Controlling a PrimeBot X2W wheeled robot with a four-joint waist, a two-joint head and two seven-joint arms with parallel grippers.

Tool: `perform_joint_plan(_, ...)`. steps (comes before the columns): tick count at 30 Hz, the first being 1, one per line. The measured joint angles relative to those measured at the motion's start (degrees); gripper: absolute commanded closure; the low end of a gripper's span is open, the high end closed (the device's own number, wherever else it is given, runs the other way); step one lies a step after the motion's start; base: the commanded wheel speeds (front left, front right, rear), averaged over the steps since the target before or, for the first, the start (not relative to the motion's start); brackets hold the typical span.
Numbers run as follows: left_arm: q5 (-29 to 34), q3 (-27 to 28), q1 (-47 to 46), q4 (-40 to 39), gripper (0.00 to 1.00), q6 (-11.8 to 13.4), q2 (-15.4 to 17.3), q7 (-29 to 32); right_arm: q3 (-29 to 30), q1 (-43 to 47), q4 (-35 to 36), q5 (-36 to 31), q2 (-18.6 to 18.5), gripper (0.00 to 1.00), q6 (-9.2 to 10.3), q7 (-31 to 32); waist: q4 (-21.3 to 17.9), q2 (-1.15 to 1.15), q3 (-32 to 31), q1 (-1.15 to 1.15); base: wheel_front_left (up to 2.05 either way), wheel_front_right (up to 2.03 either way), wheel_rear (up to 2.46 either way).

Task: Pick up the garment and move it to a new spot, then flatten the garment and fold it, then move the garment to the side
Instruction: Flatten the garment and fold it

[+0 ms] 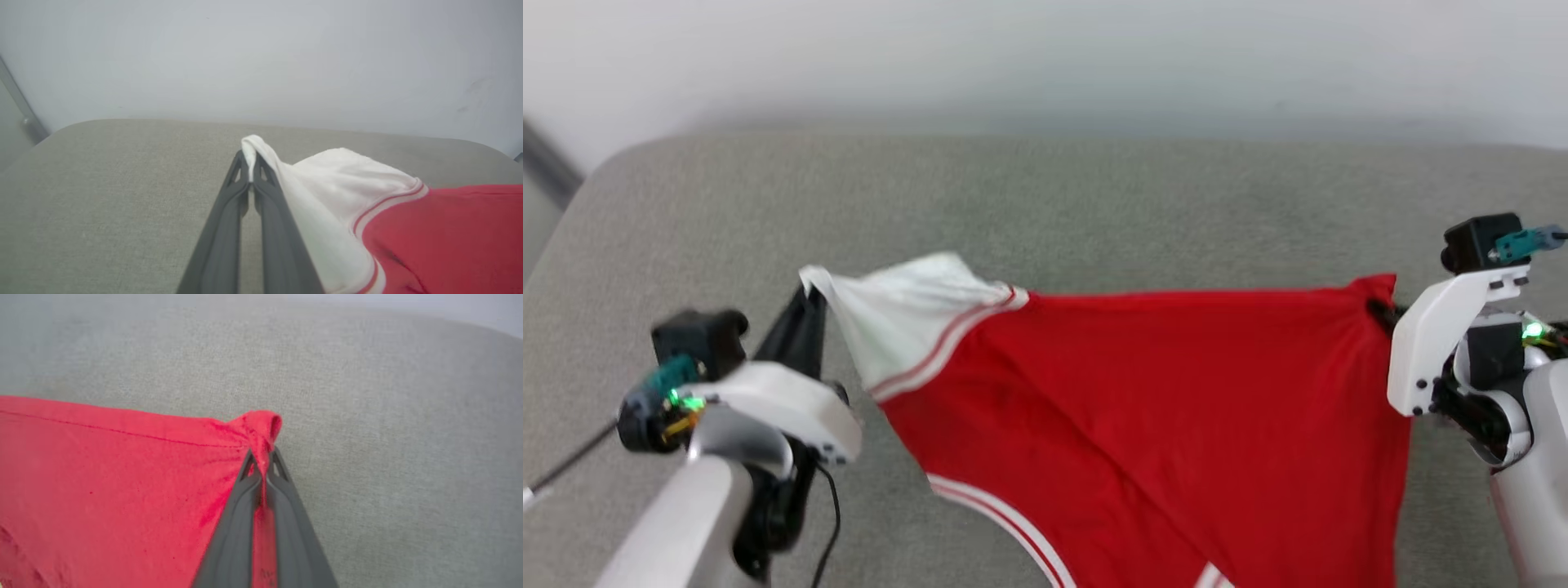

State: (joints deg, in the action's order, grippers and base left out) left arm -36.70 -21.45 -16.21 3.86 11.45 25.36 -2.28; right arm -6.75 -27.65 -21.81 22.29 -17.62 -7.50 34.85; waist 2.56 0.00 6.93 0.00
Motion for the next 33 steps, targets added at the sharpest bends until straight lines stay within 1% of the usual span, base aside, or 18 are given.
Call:
perform_joint_plan(6, -1.0, 1.1, -9.9, 8.6, 1.0, -2.5, -0.5, 0.6, 2.0, -3.9, -2.2, -2.6, 2.8, 1.0, -0.01, -7.9, -2.5, 0.0, -3.9, 0.0, 0.0, 0.0, 0.0)
perform_joint_plan(9, -1.5, 1.6, -15.7, 13.9, 1.0, -3.6, -1.3, 0.3, 2.8, -7.6, -4.3, -3.8, 4.4, 1.0, -0.01, -11.7, -4.1, 0.0, -5.1, 0.0, 0.0, 0.0, 0.0)
perform_joint_plan(13, -1.1, 2.1, -24.9, 19.2, 1.0, -4.9, -2.4, -0.9, 3.5, -13.5, -7.2, -5.0, 5.4, 1.0, -0.01, -15.9, -5.4, 0.0, -5.1, -0.01, 0.0, 0.0, 0.0)
perform_joint_plan(18, 0.8, 2.1, -38.8, 25.6, 1.0, -6.4, -3.0, -2.7, 3.8, -23.7, -10.2, -6.1, 6.1, 1.0, -0.01, -19.8, -5.8, 0.0, -1.9, -0.01, 0.0, 0.0, 0.0)
perform_joint_plan(22, 2.3, 2.3, -49.9, 29.8, 1.0, -7.3, -3.4, -4.3, 3.8, -33.2, -11.7, -6.7, 5.8, 1.0, -0.01, -22.5, -6.0, 0.0, 1.9, 0.0, 0.0, 0.0, 0.0)
perform_joint_plan(28, 4.5, 2.5, -64.8, 33.6, 1.0, -8.8, -2.1, -6.0, 2.5, -46.3, -13.4, -7.1, 5.1, 1.0, -0.01, -25.0, -6.4, 0.0, 8.5, 0.0, 0.0, 0.0, 0.0)
perform_joint_plan(33, 6.2, 1.8, -74.2, 36.0, 1.0, -9.9, -1.8, -6.5, 1.7, -54.8, -15.5, -7.0, 4.2, 1.0, -0.01, -26.5, -6.7, 0.0, 14.2, 0.0, 0.0, 0.0, 0.0)
